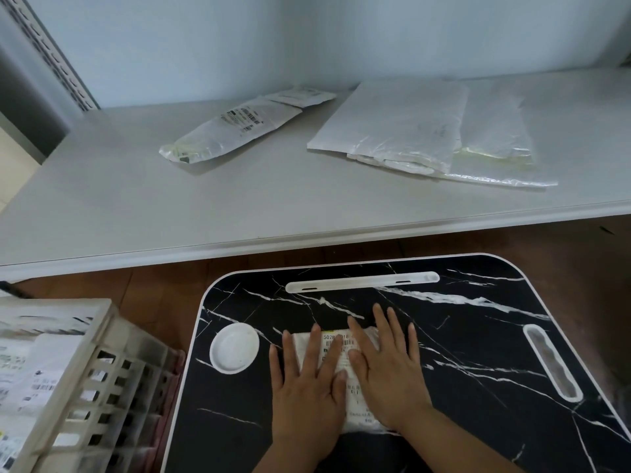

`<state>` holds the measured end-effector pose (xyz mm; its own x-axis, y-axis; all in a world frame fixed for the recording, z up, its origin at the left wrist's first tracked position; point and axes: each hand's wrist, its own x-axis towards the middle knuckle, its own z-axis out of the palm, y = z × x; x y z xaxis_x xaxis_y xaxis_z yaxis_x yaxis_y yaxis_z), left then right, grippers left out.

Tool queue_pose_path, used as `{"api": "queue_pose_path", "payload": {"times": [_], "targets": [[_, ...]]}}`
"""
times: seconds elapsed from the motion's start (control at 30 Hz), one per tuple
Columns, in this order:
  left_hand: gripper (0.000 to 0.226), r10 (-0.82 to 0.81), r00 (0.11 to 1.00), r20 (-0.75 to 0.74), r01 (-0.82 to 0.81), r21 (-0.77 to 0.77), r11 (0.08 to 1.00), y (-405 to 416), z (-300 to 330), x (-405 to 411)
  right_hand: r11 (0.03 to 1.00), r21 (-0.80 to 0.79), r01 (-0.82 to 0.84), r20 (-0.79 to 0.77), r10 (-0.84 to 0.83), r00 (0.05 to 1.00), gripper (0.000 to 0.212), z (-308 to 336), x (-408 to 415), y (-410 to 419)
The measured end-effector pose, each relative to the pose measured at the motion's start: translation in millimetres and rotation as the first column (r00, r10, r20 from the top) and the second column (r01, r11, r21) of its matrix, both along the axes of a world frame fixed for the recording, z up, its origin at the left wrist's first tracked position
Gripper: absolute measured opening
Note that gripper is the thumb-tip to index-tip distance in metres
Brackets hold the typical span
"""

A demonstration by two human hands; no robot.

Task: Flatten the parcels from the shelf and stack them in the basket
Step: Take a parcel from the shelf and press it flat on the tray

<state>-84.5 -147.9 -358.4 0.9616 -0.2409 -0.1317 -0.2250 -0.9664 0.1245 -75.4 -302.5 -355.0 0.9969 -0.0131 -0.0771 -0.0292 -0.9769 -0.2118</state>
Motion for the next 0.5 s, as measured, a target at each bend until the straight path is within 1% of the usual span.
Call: {"api": "queue_pose_path", "payload": {"times": [0.03, 0.1, 0.13, 0.17, 0.2, 0.23, 0.27, 0.3, 0.33, 0.37, 0.4, 0.43, 0.47, 0.5], "targets": [[0.052, 0.015, 1.000, -0.015, -0.016, -0.027, 1.000, 1, 3, -2, 0.998, 0.035, 0.042, 0.010, -0.042, 0.999, 0.056, 5, -4, 2], [0.056, 0.086, 0.996, -0.040, -0.090, -0.114, 0.989, 3, 15, 1, 0.966, 0.143, 0.217, 0.000, -0.219, 0.976, 0.076, 17, -8, 4], [0.064, 0.154, 0.986, -0.063, -0.163, -0.176, 0.971, 3, 22, 0, 0.933, 0.174, 0.315, -0.037, -0.314, 0.949, 0.084, 24, -11, 4], [0.073, 0.286, 0.953, -0.104, -0.304, -0.269, 0.914, 3, 32, -2, 0.892, 0.191, 0.409, -0.093, -0.398, 0.913, 0.088, 33, -14, 5], [0.078, 0.431, 0.885, -0.176, -0.466, -0.354, 0.811, 2, 43, -4, 0.847, 0.226, 0.482, -0.148, -0.459, 0.876, 0.086, 42, -17, 7], [0.079, 0.550, 0.788, -0.275, -0.613, -0.427, 0.665, 0, 55, -7, 0.792, 0.289, 0.537, -0.213, -0.494, 0.843, 0.080, 49, -19, 8], [0.073, 0.615, 0.685, -0.391, -0.720, -0.494, 0.488, 0, 58, -6, 0.731, 0.373, 0.571, -0.286, -0.495, 0.820, 0.073, 53, -19, 8], [0.062, 0.602, 0.592, -0.536, -0.797, -0.502, 0.337, 2, 62, -6, 0.650, 0.449, 0.613, -0.391, -0.474, 0.789, 0.065, 59, -19, 8], [0.049, 0.541, 0.514, -0.666, -0.846, -0.498, 0.191, 5, 67, -5, 0.530, 0.523, 0.667, -0.504, -0.439, 0.744, 0.057, 65, -17, 6], [0.040, 0.460, 0.451, -0.765, -0.875, -0.480, 0.061, 12, 66, -3, 0.365, 0.586, 0.724, -0.613, -0.385, 0.690, 0.051, 69, -17, 3], [0.035, 0.373, 0.410, -0.832, -0.893, -0.450, -0.021, 20, 63, 0, 0.219, 0.611, 0.761, -0.699, -0.301, 0.648, 0.046, 72, -17, -2], [0.030, 0.301, 0.404, -0.864, -0.896, -0.439, -0.058, 28, 71, -2, 0.133, 0.626, 0.768, -0.738, -0.216, 0.639, 0.042, 82, -20, -5], [0.025, 0.248, 0.419, -0.873, -0.890, -0.449, -0.077, 35, 76, -1, 0.087, 0.657, 0.748, -0.736, -0.137, 0.663, 0.038, 91, -23, -6], [0.023, 0.217, 0.439, -0.872, -0.880, -0.466, -0.092, 40, 82, 1, 0.089, 0.698, 0.711, -0.705, -0.089, 0.704, 0.035, 97, -25, -5]]}}
